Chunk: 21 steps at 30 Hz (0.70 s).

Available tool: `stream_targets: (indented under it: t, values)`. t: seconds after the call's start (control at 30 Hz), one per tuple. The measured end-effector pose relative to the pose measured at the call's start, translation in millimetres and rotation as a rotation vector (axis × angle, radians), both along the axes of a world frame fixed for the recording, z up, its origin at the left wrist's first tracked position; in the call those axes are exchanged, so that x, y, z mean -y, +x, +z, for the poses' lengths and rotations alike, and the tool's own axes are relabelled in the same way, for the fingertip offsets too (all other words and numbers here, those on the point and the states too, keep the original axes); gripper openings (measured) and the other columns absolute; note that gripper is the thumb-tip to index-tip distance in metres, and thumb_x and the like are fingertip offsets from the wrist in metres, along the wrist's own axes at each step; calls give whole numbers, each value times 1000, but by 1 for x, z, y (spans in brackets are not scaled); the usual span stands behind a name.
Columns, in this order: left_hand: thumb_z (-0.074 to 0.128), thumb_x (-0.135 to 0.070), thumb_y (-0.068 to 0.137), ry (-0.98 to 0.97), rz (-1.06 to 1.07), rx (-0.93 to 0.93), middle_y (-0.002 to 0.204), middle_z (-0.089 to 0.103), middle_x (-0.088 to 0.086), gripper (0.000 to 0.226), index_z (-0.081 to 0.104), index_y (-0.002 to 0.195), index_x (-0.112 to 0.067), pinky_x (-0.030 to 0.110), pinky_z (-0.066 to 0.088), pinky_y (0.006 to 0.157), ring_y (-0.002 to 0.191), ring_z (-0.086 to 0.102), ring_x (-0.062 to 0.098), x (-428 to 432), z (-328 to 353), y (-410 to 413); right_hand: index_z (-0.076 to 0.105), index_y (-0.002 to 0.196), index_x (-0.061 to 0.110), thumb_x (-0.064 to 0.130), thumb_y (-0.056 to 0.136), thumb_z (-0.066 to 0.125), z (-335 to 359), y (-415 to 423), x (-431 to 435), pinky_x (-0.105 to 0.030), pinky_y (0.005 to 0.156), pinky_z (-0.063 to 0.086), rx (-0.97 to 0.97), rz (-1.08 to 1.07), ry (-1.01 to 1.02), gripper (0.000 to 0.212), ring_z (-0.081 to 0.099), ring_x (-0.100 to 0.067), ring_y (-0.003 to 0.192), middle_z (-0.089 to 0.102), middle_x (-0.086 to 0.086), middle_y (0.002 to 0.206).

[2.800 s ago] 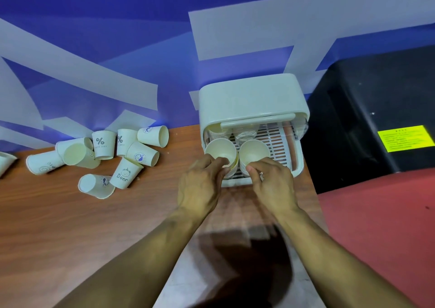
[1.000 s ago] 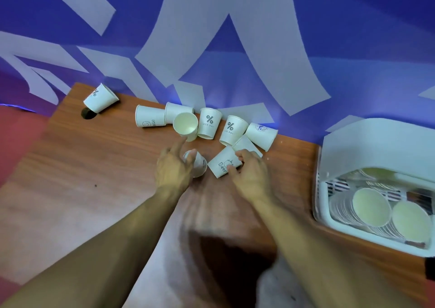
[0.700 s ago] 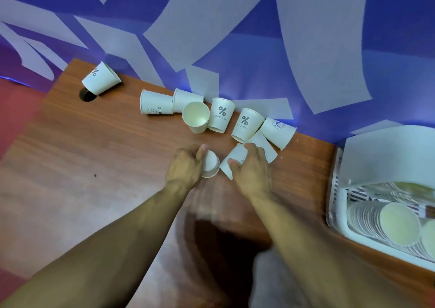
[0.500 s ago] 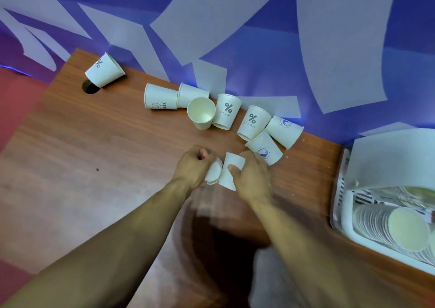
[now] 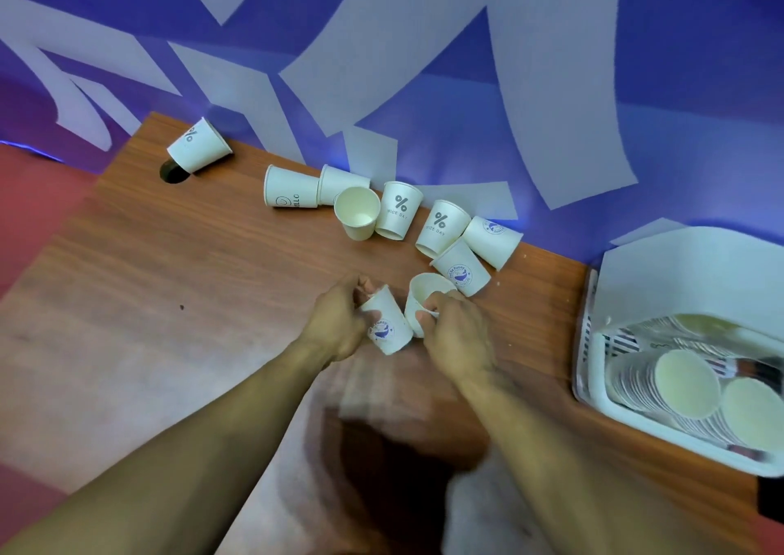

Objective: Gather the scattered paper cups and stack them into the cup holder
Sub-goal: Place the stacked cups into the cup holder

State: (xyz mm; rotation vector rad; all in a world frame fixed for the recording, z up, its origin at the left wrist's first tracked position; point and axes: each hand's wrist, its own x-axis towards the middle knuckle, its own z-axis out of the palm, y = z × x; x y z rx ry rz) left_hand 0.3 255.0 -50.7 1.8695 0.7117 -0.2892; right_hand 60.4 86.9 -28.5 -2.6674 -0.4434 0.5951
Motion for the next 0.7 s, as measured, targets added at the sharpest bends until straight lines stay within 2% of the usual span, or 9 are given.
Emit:
stream_targets:
  t: [0.1,0.27,0.33,0.47,0.57,0.7]
  values:
    - [71,-11,82,110,-82,56,83,64,-12,23,61,94,-27,35,55,77,79,61,13,8,21,0,65,115,20,32,96,54,20,-5,9,-36,78,47,67,2,-26,25,59,-28,102,59,-4,115]
    - [69,-22,84,346,-221,247,77,66,-7,7,62,82,-24,35,52,73,76,61,19,29,62,-7,63,114,23,33,96,52,57,-23,33,-36,73,49,224,15,2,23,59,-28,99,57,1,111]
    - [66,-25,86,455,-284,368,83,69,-9,3,64,88,-25,37,52,72,78,63,17,40,77,-14,64,112,23,31,95,52,71,-32,46,-37,71,51,300,15,19,22,61,-29,95,57,1,109]
    - [67,-28,87,671,-351,599,97,68,-10,12,67,99,-29,32,51,71,87,61,16,64,99,-28,68,102,20,23,90,59,95,-50,75,-37,63,50,434,-19,58,15,62,-33,82,61,-1,100]
    - [72,-27,86,750,-376,733,95,63,-11,12,71,98,-27,28,47,66,87,58,15,87,115,-36,69,93,19,20,86,64,112,-61,98,-36,56,47,544,-40,75,9,62,-33,75,62,-2,91]
    - [66,-31,88,786,-437,814,89,60,-12,9,71,96,-29,33,49,59,85,56,17,117,129,-38,70,94,21,25,88,63,133,-72,130,-33,55,43,624,-91,58,10,62,-33,73,63,-2,89]
